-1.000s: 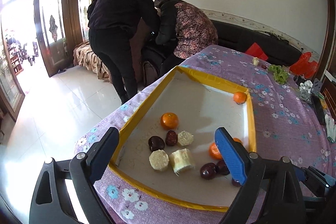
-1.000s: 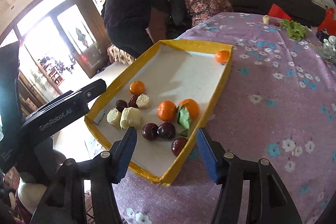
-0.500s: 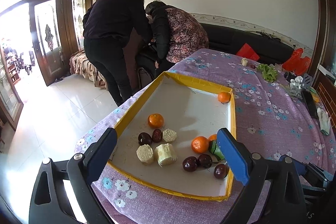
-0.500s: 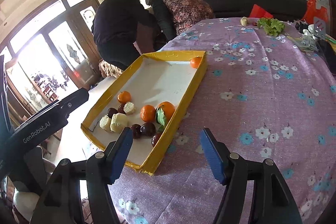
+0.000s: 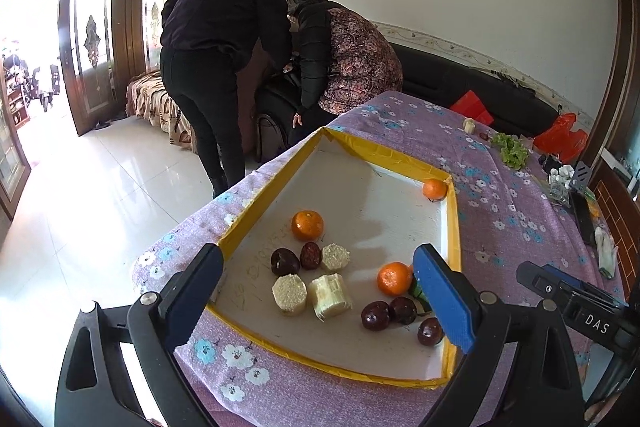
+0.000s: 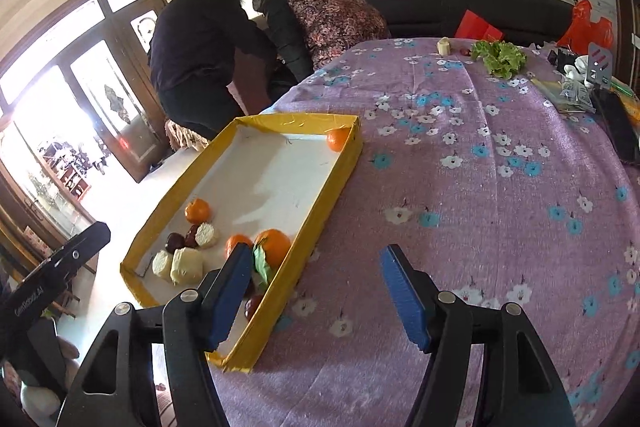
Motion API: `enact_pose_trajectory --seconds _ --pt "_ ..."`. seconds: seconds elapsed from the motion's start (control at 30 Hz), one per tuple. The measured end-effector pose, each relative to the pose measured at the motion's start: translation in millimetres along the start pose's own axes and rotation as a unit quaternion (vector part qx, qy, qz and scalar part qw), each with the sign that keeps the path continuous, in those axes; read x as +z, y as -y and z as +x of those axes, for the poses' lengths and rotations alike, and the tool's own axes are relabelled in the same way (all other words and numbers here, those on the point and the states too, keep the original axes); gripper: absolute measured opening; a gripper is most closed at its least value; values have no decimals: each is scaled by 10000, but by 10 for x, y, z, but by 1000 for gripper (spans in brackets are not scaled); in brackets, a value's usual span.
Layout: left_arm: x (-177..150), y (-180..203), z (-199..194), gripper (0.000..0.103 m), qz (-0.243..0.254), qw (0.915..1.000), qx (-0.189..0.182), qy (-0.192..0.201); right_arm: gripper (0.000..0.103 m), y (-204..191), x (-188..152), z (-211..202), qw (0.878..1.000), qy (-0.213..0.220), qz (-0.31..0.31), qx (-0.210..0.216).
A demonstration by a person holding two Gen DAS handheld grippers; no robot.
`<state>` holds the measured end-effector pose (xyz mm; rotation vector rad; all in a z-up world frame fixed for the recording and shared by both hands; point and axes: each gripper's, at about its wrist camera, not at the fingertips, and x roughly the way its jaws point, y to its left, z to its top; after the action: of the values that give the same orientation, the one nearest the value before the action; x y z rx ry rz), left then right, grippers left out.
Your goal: Organize fruits
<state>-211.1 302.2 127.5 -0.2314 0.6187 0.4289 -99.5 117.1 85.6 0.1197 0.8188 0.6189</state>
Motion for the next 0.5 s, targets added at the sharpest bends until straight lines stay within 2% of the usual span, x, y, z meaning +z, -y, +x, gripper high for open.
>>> enact_pose_trajectory --seconds 0.13,0.23,0.33,0.37,0.5 --pt "-5 5 72 96 80 9998 158 62 73 -127 -96 140 9993 -68 -224 -292" --pt "-12 31 -15 96 155 9969 635 428 74 -174 -200 231 9989 -196 -255 -340" --pt "-9 85 -222 98 277 9875 1187 995 74 -230 -281 246 9980 -242 -405 -409" --pt "-12 122 -331 102 315 9816 1391 1268 74 -250 -297 237 9978 -227 -456 -431" --pt "-40 223 -684 103 401 9658 1635 1971 75 -321 -321 115 9975 -77 -573 -396"
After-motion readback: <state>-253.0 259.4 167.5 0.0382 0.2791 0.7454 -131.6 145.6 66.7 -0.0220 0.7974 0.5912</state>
